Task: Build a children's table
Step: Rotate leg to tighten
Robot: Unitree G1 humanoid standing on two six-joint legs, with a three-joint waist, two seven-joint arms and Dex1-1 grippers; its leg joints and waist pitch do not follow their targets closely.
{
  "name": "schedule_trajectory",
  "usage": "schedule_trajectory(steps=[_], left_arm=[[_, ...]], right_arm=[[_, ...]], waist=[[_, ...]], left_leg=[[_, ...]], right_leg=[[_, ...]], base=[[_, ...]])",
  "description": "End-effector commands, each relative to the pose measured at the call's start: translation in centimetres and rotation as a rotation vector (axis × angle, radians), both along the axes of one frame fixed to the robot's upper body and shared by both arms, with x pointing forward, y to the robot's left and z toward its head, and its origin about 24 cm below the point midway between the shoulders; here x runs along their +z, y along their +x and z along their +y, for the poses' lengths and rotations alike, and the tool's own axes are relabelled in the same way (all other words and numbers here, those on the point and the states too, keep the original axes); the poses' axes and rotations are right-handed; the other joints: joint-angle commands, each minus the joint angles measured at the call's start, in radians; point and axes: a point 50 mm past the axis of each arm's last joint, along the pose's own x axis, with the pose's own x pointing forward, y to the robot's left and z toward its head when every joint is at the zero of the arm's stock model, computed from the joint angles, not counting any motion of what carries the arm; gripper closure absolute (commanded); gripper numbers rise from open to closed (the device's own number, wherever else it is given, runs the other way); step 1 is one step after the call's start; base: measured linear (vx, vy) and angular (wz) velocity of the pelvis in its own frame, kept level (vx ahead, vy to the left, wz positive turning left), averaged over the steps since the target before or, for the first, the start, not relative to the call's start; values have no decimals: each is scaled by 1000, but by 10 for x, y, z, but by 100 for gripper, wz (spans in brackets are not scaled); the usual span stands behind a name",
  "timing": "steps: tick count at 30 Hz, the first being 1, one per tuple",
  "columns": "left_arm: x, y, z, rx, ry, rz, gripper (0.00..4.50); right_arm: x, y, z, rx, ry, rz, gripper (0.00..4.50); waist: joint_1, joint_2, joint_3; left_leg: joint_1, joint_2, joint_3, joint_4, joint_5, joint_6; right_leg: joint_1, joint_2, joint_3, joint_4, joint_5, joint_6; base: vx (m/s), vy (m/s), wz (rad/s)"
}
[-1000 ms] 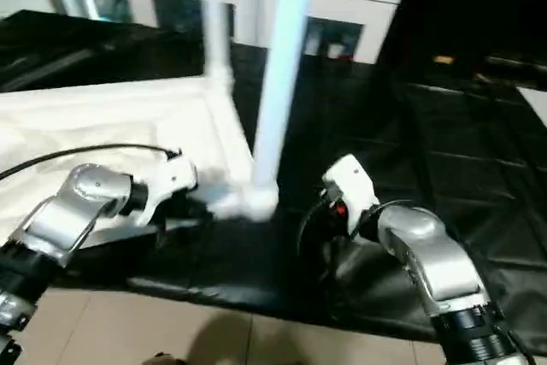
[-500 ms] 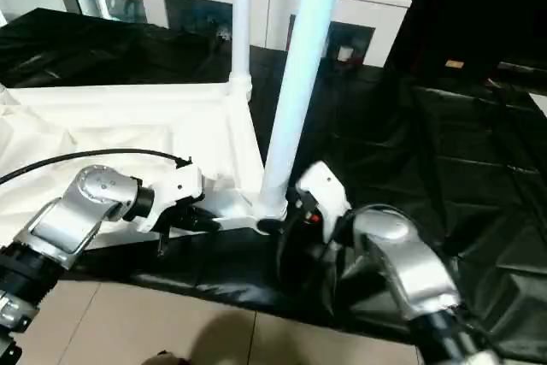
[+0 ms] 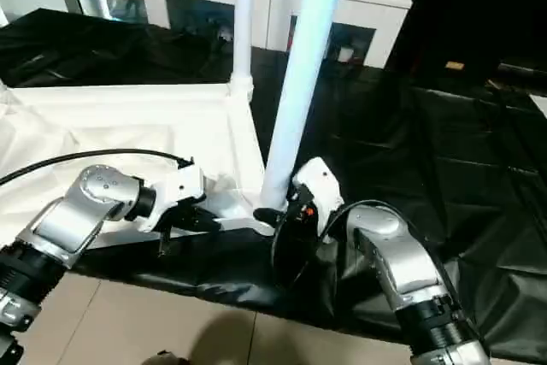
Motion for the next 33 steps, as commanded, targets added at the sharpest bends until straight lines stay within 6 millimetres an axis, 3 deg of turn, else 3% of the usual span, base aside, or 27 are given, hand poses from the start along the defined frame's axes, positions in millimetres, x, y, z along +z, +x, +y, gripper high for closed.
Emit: schedule_trajectory(steps=[1,8,11,12,13,15,16,20,21,22,27,28,30,32,33], left_arm=[[8,3,-9,-50,-1,-37,450],[5,8,-10,3,-3,-47,450],[6,34,-25,215,-26,-132,450],[6,36,-27,225,-29,-135,450],[8,46,-39,309,-50,-161,450],[10,50,-47,339,-60,-167,450],[12,54,-55,360,-68,-179,450],[16,63,-81,396,-90,-238,450],[17,63,-85,393,-91,-246,450],[16,62,-89,379,-91,-246,450],[12,61,-96,350,-87,-236,450],[11,61,-97,351,-87,-234,450],[11,61,-97,355,-86,-233,450],[7,60,-93,341,-83,-221,450],[5,60,-91,339,-80,-216,450]], right_arm=[[-2,1,-1,15,-11,5,190],[-8,6,0,-58,-42,-7,196],[-17,29,-6,-498,-51,6,196],[-17,30,-6,-519,-49,11,196],[-24,36,-8,-696,-35,60,196],[-26,38,-6,-762,-18,81,197],[-27,41,-3,-828,-3,105,198],[-27,51,15,-974,26,166,198],[-26,53,19,-988,30,171,198],[-25,54,23,-984,29,167,198],[-19,57,38,-926,2,115,198],[-18,56,40,-909,21,112,198],[-17,56,41,-907,36,114,143],[-11,54,36,-889,66,88,126],[-8,54,35,-880,75,73,119]], waist=[[-6,8,-70],[-9,8,-67],[-14,4,-63],[-17,2,-66],[-16,-4,-67],[-15,-6,-68],[-13,0,-71],[-16,-5,-76],[-14,-5,-78],[-11,2,-79],[-9,0,-79],[-10,-5,-79],[-9,-2,-76],[-6,-4,-73],[-8,-3,-72]], left_leg=[[28,19,-1,-74,-245,-22],[29,19,-2,-76,-282,-32],[33,14,1,-75,-313,-53],[33,13,-5,-77,-333,-72],[33,13,-5,-77,-331,-79],[31,15,-8,-78,-322,-71],[29,15,-8,-78,-303,-66],[24,9,-2,-73,-248,-55],[24,8,-1,-71,-227,-51],[24,9,-1,-70,-209,-46],[21,8,0,-68,-163,-24],[22,8,2,-69,-167,-22],[25,10,1,-71,-199,-22],[27,12,1,-73,-233,-24],[22,11,-2,-76,-234,-24]], right_leg=[[35,-42,20,-61,-163,-203],[32,-43,21,-68,-226,-193],[19,-43,22,-79,-321,-176],[19,-46,20,-80,-373,-161],[16,-48,19,-81,-396,-146],[21,-48,18,-82,-362,-136],[22,-48,18,-79,-308,-137],[26,-44,19,-71,-198,-151],[28,-43,19,-68,-171,-153],[31,-42,19,-66,-131,-157],[41,-41,16,-58,-40,-176],[41,-41,16,-59,-48,-176],[39,-43,17,-64,-94,-175],[37,-44,18,-70,-145,-165],[40,-45,17,-71,-157,-158]], base=[[0,0,0],[0,0,0],[0,0,0],[0,0,0],[-55,1,-1],[0,0,0],[0,0,0],[0,0,0],[0,0,0],[0,0,0],[0,0,0],[0,0,0],[0,0,0],[0,0,0],[0,0,0]])
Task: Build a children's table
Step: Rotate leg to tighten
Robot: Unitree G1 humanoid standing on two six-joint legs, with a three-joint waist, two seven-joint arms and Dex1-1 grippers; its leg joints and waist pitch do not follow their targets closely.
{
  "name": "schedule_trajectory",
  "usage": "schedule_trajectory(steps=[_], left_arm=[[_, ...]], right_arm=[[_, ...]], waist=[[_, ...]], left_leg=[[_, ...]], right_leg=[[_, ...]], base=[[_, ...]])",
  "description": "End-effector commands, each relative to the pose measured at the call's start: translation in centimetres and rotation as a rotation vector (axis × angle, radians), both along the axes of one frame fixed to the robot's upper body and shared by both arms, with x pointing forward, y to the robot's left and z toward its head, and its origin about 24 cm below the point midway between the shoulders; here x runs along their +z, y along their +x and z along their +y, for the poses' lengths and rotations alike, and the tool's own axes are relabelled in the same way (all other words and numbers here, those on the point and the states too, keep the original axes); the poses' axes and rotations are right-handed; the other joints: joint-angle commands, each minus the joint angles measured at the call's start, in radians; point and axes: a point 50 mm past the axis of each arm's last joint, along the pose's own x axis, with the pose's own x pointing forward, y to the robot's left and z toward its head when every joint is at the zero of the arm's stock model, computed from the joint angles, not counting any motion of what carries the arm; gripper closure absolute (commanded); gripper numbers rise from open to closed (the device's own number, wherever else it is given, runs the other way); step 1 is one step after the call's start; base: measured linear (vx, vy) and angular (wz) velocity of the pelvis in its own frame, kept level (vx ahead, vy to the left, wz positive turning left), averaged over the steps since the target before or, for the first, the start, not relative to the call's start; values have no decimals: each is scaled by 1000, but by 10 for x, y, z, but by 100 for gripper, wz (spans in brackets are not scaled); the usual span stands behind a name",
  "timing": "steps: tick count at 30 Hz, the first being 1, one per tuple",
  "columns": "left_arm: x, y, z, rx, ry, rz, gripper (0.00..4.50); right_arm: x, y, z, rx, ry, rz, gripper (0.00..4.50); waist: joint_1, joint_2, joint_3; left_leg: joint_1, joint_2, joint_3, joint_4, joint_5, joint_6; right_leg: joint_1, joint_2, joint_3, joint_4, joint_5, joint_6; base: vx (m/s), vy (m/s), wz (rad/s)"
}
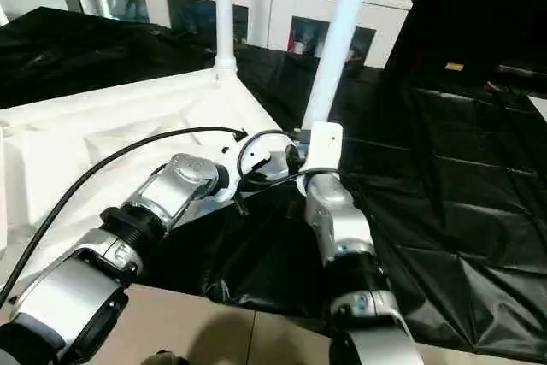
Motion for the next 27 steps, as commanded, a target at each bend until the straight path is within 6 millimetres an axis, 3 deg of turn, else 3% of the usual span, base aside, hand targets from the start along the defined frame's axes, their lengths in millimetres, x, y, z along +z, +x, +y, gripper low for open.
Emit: schedule_trajectory(steps=[1,4,6,10,14,16,17,23,27], left_arm=[[13,6,-2,-15,-21,-77,450],[11,5,2,-32,-19,-68,450],[8,3,8,-71,-18,-54,450],[5,-1,16,-101,-16,-28,450],[-1,-13,30,-237,-35,43,450],[-2,-27,38,-402,-18,78,450],[-2,-34,42,-458,-16,123,450],[-2,-44,56,-527,36,191,450],[-1,-44,65,-499,67,167,450]], right_arm=[[0,-6,0,48,-2,1,95],[7,-9,-13,52,-29,-37,82],[12,-16,-32,65,-69,-63,64],[15,-28,-52,152,-92,-78,33],[21,-50,-74,377,-98,-86,2],[21,-65,-82,545,-110,-64,2],[21,-71,-83,625,-109,-63,2],[18,-81,-75,789,-137,-27,2],[12,-79,-58,883,-181,-22,2]], waist=[[-7,2,-72],[-8,2,-72],[-7,6,-71],[-2,2,-69],[-1,4,-66],[-1,4,-63],[-2,11,-63],[-3,18,-60],[-9,11,-60]], left_leg=[[26,12,-2,-79,-238,-25],[27,13,-3,-79,-240,-26],[28,13,-3,-79,-241,-25],[26,14,-3,-79,-241,-12],[26,18,-4,-80,-280,1],[25,20,-6,-82,-301,7],[27,25,-6,-83,-315,4],[33,27,-8,-88,-360,-20],[28,24,-7,-88,-357,-28]], right_leg=[[42,-43,18,-69,-170,-159],[41,-43,19,-70,-174,-151],[39,-43,19,-72,-183,-155],[43,-44,20,-73,-179,-153],[44,-46,21,-82,-236,-161],[44,-47,22,-85,-274,-162],[41,-49,24,-84,-282,-167],[25,-45,21,-83,-323,-180],[27,-47,21,-82,-336,-170]], base=[[0,0,0],[0,0,0],[0,0,0],[0,0,0],[0,0,0],[0,0,0],[0,0,0],[0,0,0],[0,0,0]])
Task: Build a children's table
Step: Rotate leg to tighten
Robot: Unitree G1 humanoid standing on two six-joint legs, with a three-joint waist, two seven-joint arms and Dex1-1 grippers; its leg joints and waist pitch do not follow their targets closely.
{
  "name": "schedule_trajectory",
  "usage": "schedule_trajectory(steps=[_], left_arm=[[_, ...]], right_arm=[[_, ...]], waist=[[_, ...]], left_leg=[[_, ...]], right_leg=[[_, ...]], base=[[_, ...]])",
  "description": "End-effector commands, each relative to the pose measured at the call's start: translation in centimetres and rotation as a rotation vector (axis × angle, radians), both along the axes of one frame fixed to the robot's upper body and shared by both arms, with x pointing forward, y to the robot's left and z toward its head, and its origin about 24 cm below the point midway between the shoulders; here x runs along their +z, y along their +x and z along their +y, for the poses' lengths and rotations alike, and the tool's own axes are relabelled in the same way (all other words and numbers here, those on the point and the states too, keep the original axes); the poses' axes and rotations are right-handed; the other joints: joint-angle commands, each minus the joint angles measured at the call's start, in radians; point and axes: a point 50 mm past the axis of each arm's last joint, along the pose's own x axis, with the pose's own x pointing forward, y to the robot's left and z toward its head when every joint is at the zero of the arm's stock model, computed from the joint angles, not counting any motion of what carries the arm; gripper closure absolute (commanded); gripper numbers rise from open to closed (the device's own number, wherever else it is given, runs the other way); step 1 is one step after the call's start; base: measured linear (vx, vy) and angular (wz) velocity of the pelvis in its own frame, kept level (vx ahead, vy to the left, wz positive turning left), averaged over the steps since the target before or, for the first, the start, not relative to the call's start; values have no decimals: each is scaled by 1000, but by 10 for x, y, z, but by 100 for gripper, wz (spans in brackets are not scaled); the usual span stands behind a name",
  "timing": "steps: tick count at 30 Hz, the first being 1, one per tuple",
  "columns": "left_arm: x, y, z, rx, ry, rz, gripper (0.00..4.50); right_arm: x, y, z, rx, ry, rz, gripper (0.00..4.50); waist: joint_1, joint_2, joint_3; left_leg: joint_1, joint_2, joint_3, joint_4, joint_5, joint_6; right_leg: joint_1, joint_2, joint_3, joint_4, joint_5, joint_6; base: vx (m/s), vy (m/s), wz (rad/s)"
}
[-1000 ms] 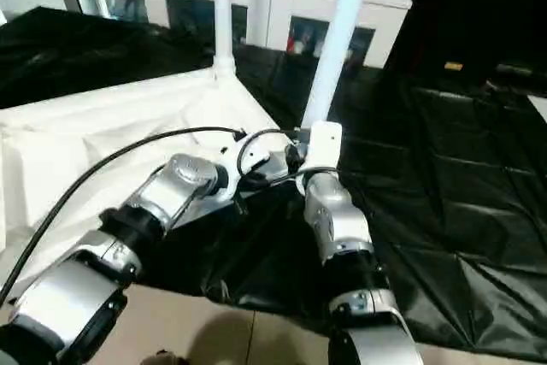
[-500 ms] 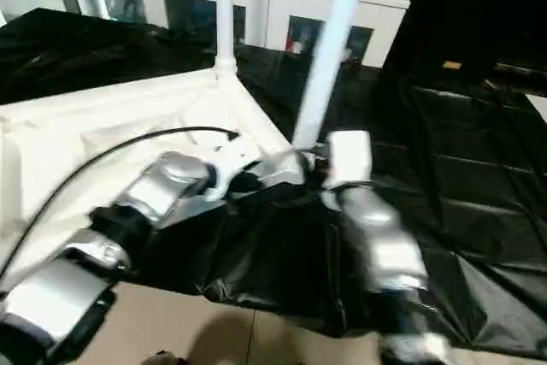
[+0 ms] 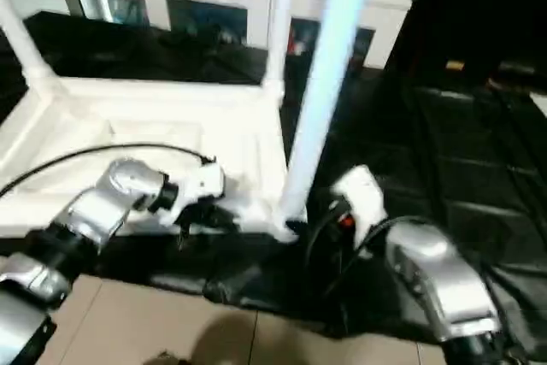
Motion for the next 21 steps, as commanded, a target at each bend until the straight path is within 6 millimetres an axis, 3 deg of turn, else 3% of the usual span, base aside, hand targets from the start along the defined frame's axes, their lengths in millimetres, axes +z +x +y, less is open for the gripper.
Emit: schedule_trajectory(steps=[1,5,6,10,21], left_arm=[[-4,-4,0,-26,42,9,450],[-3,-6,1,-30,40,13,450],[-2,-6,0,-30,40,14,450],[-1,-7,-1,-29,40,12,450],[-3,-9,1,-19,42,17,450]], right_arm=[[5,4,6,41,-15,-39,2],[3,11,11,41,-28,-62,2],[5,15,12,26,-10,-73,36],[7,18,13,34,2,-73,50],[-2,17,14,84,-27,-43,154]], waist=[[-6,1,-60],[-7,2,-63],[-6,3,-63],[-5,4,-65],[-6,1,-65]], left_leg=[[24,23,-8,-82,-355,-28],[25,23,-6,-80,-329,-28],[25,23,-6,-80,-322,-27],[24,23,-4,-78,-295,-21],[24,22,-3,-77,-297,-14]], right_leg=[[25,-47,21,-82,-338,-171],[24,-45,22,-78,-301,-181],[25,-46,22,-76,-287,-186],[30,-43,21,-71,-236,-195],[30,-44,21,-73,-254,-192]], base=[[0,0,0],[0,0,0],[0,0,0],[0,0,0],[0,0,0]])
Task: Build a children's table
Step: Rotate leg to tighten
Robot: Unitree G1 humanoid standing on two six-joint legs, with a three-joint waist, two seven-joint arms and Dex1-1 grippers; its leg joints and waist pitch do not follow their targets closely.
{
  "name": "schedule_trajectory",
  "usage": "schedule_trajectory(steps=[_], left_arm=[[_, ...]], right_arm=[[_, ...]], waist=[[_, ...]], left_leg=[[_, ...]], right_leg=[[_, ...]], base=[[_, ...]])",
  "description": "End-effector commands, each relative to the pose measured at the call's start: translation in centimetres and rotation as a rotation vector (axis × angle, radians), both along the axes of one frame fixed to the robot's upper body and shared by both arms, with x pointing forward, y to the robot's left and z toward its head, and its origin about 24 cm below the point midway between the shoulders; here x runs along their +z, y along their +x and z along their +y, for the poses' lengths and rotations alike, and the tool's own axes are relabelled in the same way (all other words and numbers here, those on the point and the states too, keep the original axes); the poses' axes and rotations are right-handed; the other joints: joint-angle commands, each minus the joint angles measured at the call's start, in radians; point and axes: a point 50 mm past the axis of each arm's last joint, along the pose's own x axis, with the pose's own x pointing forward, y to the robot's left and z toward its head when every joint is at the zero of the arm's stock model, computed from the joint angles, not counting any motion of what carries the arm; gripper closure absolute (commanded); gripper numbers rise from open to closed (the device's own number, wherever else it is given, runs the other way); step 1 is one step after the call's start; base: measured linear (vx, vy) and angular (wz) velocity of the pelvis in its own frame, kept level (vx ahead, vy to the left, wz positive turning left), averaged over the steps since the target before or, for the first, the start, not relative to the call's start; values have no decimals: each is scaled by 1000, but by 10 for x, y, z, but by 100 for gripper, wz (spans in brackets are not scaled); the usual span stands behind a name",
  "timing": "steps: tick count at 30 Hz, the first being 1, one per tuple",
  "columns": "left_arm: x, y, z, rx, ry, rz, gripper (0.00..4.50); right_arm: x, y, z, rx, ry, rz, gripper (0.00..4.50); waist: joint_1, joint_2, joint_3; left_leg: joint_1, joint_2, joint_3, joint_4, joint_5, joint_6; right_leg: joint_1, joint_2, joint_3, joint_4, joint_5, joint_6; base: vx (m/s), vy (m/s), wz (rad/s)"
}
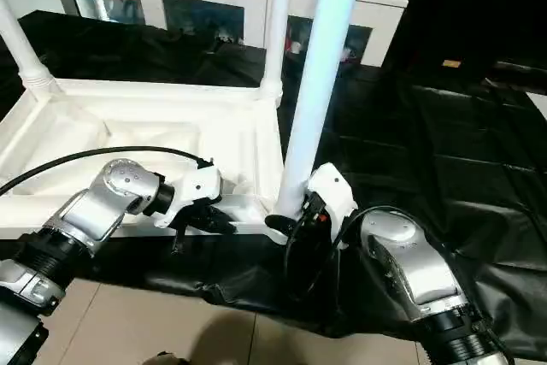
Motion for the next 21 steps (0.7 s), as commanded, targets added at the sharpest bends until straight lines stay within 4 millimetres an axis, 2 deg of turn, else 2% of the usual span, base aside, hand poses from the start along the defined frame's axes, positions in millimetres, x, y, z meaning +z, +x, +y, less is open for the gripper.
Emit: schedule_trajectory(steps=[1,4,5,6,7,10,11,12,15,16,17,18,19,20,21], left_arm=[[-5,-5,0,-25,27,19,450],[-5,-4,0,-4,23,15,450],[-5,-2,0,17,19,10,450],[-5,0,-1,37,15,4,450],[-5,6,-2,99,7,-22,450],[-3,23,-9,266,-9,-85,450],[-3,23,-9,266,-9,-85,450],[-2,30,-13,329,-20,-109,450],[0,37,-18,399,-30,-132,450],[3,46,-25,490,-30,-162,450],[3,46,-25,490,-30,-162,450],[5,53,-32,562,-26,-185,450],[6,54,-33,575,-27,-189,450],[7,56,-37,599,-27,-195,450],[8,59,-44,634,-25,-213,450]], right_arm=[[-2,2,-5,-4,-40,6,160],[-6,4,-5,-43,-53,13,186],[-7,7,-6,-81,-54,6,186],[-8,10,-7,-115,-54,0,190],[-9,17,-8,-203,-33,2,194],[-11,35,-5,-477,44,18,197],[-11,35,-5,-477,44,18,198],[-12,41,-1,-588,68,26,198],[-14,47,5,-681,92,46,199],[-15,55,11,-833,123,78,199],[-15,55,11,-833,123,78,200],[-18,61,17,-962,140,117,202],[-18,62,20,-976,142,126,207],[-19,64,25,-1004,147,145,211],[-19,68,41,-1028,147,165,212]], waist=[[-6,-1,-65],[-6,1,-64],[-7,-3,-64],[-8,-1,-63],[-10,-3,-63],[-25,-4,-60],[-31,-5,-62],[-34,-5,-65],[-37,-6,-67],[-39,-7,-68],[-41,-7,-69],[-38,-6,-73],[-38,-5,-73],[-38,-4,-76],[-36,-5,-77]], left_leg=[[24,22,-4,-76,-295,-13],[25,22,-3,-76,-295,-13],[25,22,-3,-76,-302,-15],[25,21,-4,-77,-310,-19],[24,20,-4,-77,-316,-22],[26,15,-7,-77,-372,-48],[25,13,-12,-78,-382,-56],[24,15,-14,-79,-368,-61],[24,13,-10,-77,-354,-57],[22,12,-8,-76,-335,-50],[24,11,-6,-74,-329,-50],[22,11,-5,-72,-298,-46],[22,11,-5,-71,-282,-46],[21,10,-3,-70,-246,-45],[18,8,-1,-69,-220,-42]], right_leg=[[32,-44,21,-73,-253,-192],[30,-44,21,-73,-256,-193],[30,-43,21,-75,-267,-191],[28,-45,21,-75,-285,-189],[27,-45,20,-77,-298,-187],[19,-45,18,-87,-407,-163],[18,-48,16,-89,-444,-151],[21,-48,16,-89,-428,-146],[20,-44,17,-87,-382,-150],[20,-44,19,-85,-350,-156],[18,-44,19,-85,-346,-158],[23,-43,19,-80,-301,-160],[21,-42,19,-78,-276,-164],[24,-39,19,-71,-213,-171],[27,-39,18,-68,-172,-174]], base=[[0,0,0],[0,0,0],[0,0,0],[0,0,0],[0,0,0],[0,0,0],[0,0,0],[0,0,0],[0,0,0],[0,0,0],[0,0,0],[0,0,0],[0,0,0],[0,0,0],[0,0,0]])
